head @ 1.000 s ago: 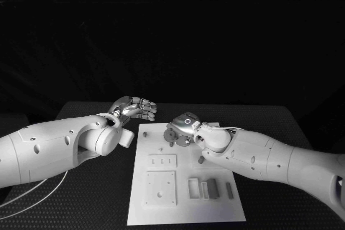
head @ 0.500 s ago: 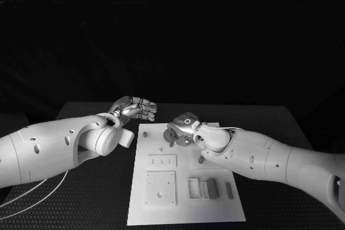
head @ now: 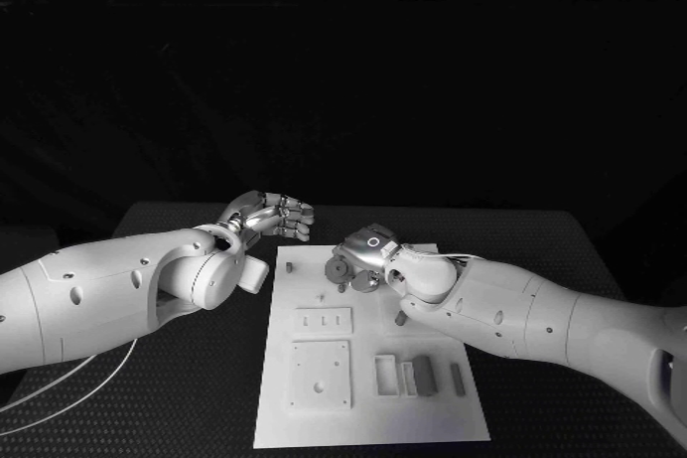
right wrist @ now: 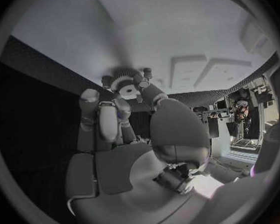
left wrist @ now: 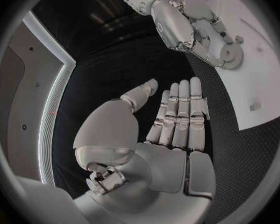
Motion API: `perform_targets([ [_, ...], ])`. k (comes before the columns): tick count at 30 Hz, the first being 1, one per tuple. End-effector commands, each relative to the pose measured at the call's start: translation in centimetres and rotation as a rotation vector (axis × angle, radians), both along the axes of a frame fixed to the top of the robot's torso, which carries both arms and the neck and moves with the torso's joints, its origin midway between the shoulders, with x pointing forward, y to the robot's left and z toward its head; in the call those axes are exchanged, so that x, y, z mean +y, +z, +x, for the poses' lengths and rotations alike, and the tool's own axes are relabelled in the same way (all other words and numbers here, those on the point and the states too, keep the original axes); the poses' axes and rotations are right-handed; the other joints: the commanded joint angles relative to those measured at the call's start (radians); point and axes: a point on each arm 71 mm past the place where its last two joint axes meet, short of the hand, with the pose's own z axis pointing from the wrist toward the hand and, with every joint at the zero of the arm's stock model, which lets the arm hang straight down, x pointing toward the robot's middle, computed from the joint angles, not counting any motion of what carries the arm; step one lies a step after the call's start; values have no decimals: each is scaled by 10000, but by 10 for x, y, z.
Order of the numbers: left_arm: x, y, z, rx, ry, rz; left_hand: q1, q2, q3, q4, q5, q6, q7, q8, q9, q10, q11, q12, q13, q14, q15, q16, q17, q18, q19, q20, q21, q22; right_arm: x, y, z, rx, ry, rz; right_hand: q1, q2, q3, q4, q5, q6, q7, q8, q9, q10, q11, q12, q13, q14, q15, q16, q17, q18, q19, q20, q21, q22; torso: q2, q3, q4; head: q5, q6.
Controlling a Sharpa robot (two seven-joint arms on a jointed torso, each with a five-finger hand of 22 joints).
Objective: Assemble the parts on the task board
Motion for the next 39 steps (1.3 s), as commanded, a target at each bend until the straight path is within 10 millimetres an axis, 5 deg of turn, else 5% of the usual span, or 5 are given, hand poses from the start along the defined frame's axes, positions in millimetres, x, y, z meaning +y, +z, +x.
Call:
perform_targets([
  [1,-2,2,0,-43,-136,-94,-13,-58,12,17,-42,-71,1,-55,-13,-35,56,-38,16,49,-10,-49,16,153,4,-10,-68,11,0,-1,0,127,-55,74,-8,-168,-55,22,32,-71,320,-54,-55,-360,192,-59,-30,-40,84,-48,-56,625,-15,-58,-44,-28,-2,-5,1,18,-5],
  [9,-2,2,0,-31,-123,-88,-17,-62,9,19,-44,-78,4,-59,-14,-39,59,-46,17,50,-9,-55,21,152,4,-10,-71,13,1,-1,1,270,-114,134,-126,-275,1,115,33,-381,354,-5,-104,-444,228,-115,-63,-150,116,-107,-198,623,-24,-27,-101,-75,2,-1,-2,16,-9],
  [22,-2,2,0,-31,-113,-91,-21,-74,4,20,-45,-100,13,-71,-18,-53,68,-66,19,55,-9,-65,32,153,7,-10,-77,18,-2,-5,2,829,-309,67,-10,573,304,115,34,-466,308,22,-95,-509,185,-126,-78,-261,79,-110,-323,623,-72,1,-133,-89,3,2,-1,6,-16],
  [25,-3,2,0,-29,-121,-93,-21,-76,4,20,-45,-104,15,-73,-18,-55,69,-69,19,56,-10,-67,34,153,7,-10,-78,19,-3,-6,3,1028,-396,64,361,1084,815,112,35,-466,277,32,-97,-534,156,-137,-82,-284,50,-100,-329,612,-117,-9,-175,-106,-1,-1,-3,3,-12],
  [39,-2,2,-1,-26,-104,-93,-25,-92,0,21,-45,-145,32,-95,-25,-82,84,-100,19,62,-10,-82,48,153,11,-11,-87,25,-11,-13,8,2131,-978,-35,-111,1288,2135,287,34,-970,140,-18,-138,-632,26,-45,-21,-401,-71,96,-386,623,-185,83,-27,17,1,0,-2,-12,-34],
])
